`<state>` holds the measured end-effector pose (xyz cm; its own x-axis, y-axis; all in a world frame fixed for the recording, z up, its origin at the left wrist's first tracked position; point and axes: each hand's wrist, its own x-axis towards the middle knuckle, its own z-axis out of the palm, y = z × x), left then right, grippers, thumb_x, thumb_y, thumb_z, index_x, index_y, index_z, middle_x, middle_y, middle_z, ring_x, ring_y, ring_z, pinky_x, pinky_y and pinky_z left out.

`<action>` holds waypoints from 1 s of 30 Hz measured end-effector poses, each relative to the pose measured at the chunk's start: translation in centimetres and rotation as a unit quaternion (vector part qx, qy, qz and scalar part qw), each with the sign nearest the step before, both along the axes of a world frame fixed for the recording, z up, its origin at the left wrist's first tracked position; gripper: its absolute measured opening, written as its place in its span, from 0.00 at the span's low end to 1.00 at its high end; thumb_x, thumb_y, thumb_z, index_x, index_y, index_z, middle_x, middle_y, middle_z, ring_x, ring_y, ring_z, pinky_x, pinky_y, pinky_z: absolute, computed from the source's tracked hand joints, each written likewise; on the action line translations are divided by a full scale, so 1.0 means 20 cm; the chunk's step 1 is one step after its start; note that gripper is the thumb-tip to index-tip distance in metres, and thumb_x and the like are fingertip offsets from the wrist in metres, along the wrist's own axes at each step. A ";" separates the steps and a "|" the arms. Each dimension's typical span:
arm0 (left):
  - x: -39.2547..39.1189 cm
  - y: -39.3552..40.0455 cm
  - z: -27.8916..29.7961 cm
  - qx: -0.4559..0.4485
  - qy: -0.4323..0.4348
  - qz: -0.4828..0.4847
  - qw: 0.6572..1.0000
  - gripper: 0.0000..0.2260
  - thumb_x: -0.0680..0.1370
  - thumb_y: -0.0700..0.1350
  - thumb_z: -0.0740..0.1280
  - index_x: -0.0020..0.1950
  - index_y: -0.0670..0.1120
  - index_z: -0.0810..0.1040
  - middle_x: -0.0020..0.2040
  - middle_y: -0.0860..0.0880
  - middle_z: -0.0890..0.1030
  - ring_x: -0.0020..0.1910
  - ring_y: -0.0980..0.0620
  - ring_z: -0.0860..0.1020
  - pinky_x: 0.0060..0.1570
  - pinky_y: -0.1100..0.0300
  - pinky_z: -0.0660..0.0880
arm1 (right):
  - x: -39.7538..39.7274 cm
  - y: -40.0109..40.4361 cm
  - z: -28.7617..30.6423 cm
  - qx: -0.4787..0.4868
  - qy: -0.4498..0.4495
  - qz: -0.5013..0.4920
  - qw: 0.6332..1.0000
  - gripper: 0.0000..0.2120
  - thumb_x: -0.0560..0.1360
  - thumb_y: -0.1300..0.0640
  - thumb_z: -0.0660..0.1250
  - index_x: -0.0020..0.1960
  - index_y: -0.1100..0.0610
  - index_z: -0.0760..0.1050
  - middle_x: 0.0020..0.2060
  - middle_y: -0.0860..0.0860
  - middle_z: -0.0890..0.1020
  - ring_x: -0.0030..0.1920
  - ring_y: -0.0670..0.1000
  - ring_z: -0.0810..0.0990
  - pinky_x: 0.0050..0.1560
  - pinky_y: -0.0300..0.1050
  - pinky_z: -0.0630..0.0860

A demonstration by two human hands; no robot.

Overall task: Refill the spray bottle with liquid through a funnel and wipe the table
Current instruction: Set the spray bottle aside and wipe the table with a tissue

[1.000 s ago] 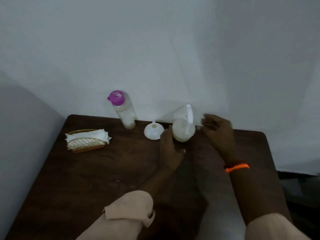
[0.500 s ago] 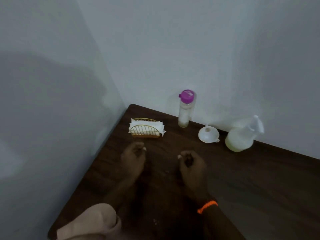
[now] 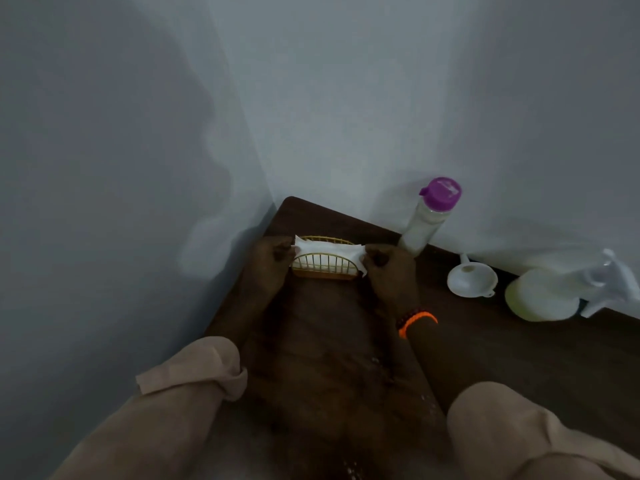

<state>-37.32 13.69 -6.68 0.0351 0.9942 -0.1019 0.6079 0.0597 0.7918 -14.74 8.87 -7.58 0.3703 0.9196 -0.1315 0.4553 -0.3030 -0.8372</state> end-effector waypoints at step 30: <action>-0.11 -0.13 0.38 0.167 -0.031 -0.090 0.981 0.03 0.78 0.39 0.72 0.50 0.42 0.85 0.48 0.50 0.86 0.47 0.63 0.82 0.49 0.78 0.75 | 0.06 -0.16 0.42 0.128 0.033 0.032 0.991 0.01 0.72 0.61 0.74 0.42 0.56 0.84 0.38 0.48 0.86 0.41 0.46 0.85 0.42 0.42 0.81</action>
<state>-39.47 11.07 0.98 0.2096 0.9486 0.2372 0.5339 -0.3143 0.7850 -13.55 5.68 0.89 0.3092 0.9470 0.0878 0.4084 -0.0488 -0.9115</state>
